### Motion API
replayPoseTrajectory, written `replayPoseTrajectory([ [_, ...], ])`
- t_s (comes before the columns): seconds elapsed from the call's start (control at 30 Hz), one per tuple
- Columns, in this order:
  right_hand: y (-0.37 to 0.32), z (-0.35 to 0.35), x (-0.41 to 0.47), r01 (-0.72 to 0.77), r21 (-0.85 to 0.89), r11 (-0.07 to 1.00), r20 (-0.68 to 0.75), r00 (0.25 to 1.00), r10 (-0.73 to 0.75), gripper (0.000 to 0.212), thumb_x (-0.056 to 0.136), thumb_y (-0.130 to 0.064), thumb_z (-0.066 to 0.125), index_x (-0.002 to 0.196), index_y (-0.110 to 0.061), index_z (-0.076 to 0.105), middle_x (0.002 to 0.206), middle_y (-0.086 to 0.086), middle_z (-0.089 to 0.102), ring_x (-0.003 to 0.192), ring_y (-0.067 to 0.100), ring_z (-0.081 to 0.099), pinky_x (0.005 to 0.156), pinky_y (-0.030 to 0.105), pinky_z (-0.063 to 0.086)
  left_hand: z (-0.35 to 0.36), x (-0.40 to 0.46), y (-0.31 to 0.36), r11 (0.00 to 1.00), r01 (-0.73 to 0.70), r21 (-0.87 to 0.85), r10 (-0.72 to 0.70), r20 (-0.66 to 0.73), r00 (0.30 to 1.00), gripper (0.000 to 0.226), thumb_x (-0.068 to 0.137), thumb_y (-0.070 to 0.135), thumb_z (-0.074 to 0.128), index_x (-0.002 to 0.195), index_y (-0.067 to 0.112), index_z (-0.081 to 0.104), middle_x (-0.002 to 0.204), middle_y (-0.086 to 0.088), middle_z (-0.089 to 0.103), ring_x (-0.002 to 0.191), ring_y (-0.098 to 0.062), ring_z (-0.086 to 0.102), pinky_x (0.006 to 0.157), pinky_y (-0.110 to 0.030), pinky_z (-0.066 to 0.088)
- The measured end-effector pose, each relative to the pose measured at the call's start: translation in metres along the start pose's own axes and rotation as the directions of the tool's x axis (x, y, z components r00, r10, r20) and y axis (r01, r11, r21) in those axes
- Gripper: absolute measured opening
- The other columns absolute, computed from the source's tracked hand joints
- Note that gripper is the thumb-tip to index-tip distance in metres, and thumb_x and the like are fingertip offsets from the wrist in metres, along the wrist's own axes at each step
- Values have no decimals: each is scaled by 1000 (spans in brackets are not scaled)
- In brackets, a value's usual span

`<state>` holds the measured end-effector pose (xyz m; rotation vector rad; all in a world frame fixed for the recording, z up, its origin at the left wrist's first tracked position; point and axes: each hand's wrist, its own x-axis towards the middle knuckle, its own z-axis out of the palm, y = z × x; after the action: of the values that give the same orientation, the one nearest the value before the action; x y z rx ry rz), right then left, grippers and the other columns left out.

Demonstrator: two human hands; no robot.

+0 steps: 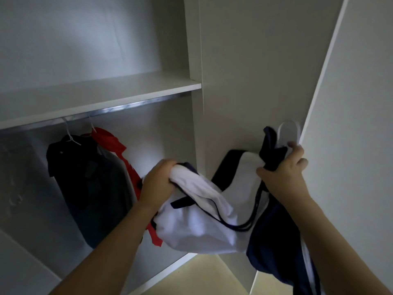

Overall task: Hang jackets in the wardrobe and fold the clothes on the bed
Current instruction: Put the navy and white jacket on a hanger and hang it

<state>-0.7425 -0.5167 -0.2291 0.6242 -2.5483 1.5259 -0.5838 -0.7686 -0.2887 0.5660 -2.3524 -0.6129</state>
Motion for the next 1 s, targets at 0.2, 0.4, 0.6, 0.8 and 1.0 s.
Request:
replayPoseTrajectory([
  [0.2,20,24,-20,27,205,978,177,982,-65,91,81,3,64,149,-42,23,117,7,23,101,5,28,93,10,32,-31,45,81,901,-381,209,308,312,899,22,77,9,59,92,21,48,70,9,50,66,-18,50,59,-37,43],
  [0.4,13,37,-39,77,382,921,320,924,-210,66,74,-22,83,124,-47,47,116,-5,23,99,-34,19,84,-8,27,-28,64,117,929,-319,191,224,397,890,19,78,7,54,90,22,51,77,5,56,71,-16,52,59,-36,42],
  [0.6,15,59,-36,155,103,982,273,945,-178,29,73,-31,83,97,-27,67,107,-9,23,86,10,48,84,22,46,-22,70,121,938,-307,162,206,453,867,22,81,6,56,95,22,52,82,2,58,72,-16,54,59,-32,42],
  [0.8,18,51,-19,-33,285,958,123,992,-2,11,86,-6,61,77,-10,66,95,-4,36,71,15,51,58,9,39,-27,64,77,847,-366,385,162,469,868,13,82,21,61,84,25,49,75,6,55,72,-20,56,62,-33,43],
  [1.0,28,41,-20,15,50,999,314,949,-30,15,84,-17,65,100,-16,66,101,-4,30,75,20,55,81,30,51,-22,53,50,988,-106,113,46,437,898,10,88,15,66,84,6,60,77,-10,62,76,-27,60,71,-47,48],
])
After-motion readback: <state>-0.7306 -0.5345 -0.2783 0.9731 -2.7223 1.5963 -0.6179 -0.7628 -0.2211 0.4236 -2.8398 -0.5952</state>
